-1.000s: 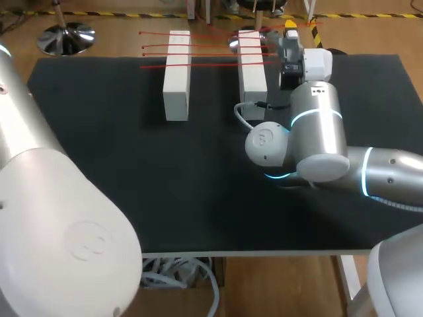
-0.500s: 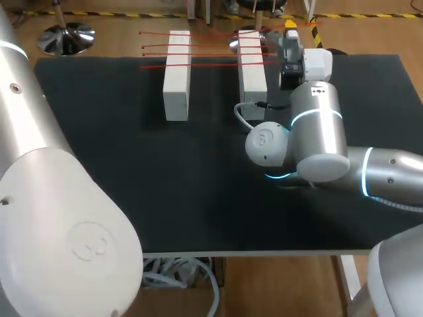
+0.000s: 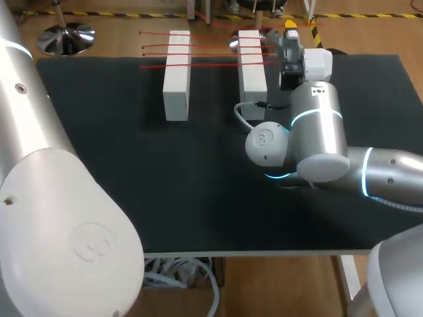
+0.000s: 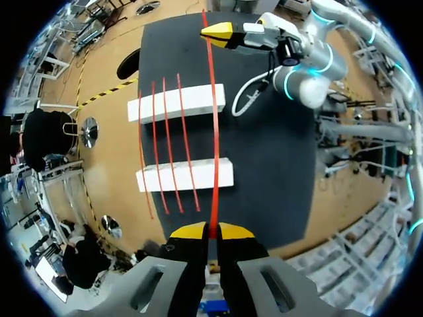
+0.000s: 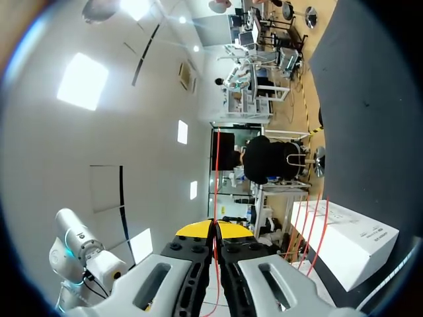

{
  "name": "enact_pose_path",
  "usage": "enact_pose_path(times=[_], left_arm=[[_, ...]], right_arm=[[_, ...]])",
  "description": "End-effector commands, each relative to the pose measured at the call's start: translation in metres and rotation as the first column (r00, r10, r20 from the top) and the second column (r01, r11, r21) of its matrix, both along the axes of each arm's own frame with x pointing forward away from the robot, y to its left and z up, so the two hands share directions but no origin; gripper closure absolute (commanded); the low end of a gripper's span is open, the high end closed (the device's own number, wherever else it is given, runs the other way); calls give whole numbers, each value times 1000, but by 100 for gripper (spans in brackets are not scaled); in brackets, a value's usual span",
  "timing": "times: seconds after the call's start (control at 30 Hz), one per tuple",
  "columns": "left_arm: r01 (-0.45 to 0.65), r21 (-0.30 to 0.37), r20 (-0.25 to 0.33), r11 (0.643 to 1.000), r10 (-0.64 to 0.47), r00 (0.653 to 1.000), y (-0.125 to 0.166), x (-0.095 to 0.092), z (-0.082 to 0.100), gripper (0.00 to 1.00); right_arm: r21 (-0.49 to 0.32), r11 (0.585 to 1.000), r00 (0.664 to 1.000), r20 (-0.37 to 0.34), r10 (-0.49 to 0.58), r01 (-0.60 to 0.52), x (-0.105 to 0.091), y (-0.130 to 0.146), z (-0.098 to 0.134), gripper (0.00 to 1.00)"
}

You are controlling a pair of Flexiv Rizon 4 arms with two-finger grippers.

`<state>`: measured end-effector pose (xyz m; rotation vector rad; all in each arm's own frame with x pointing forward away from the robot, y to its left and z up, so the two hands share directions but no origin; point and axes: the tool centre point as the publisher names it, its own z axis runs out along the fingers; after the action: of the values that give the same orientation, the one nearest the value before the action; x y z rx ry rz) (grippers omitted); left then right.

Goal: Grab the tape and strap the tape.

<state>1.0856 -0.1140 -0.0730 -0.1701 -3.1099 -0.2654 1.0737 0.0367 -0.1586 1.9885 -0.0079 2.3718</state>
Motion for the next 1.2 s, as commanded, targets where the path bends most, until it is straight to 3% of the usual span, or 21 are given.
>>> enact_pose_path(times=[0.03,0.5,1.07,1.13,1.2], left_arm=[[-7,-24,3,1000,7,1000,3,-6,-2,100],[-42,-18,-31,999,41,999,7,-9,-8,100],[-39,-29,-7,999,39,999,4,-10,-6,100],[-30,-44,4,999,30,1000,4,-9,-6,100],[22,-110,49,994,-17,999,0,-7,-3,100]], right_arm=[[-1,1000,1000,-6,-1,1,0,0,2,100],[-1,1000,1000,-6,-1,1,0,0,2,100],[-1,1000,1000,-6,-1,1,0,0,2,100],[-1,1000,1000,-6,-1,1,0,0,2,100],[-1,1000,1000,-6,-1,1,0,0,2,100]])
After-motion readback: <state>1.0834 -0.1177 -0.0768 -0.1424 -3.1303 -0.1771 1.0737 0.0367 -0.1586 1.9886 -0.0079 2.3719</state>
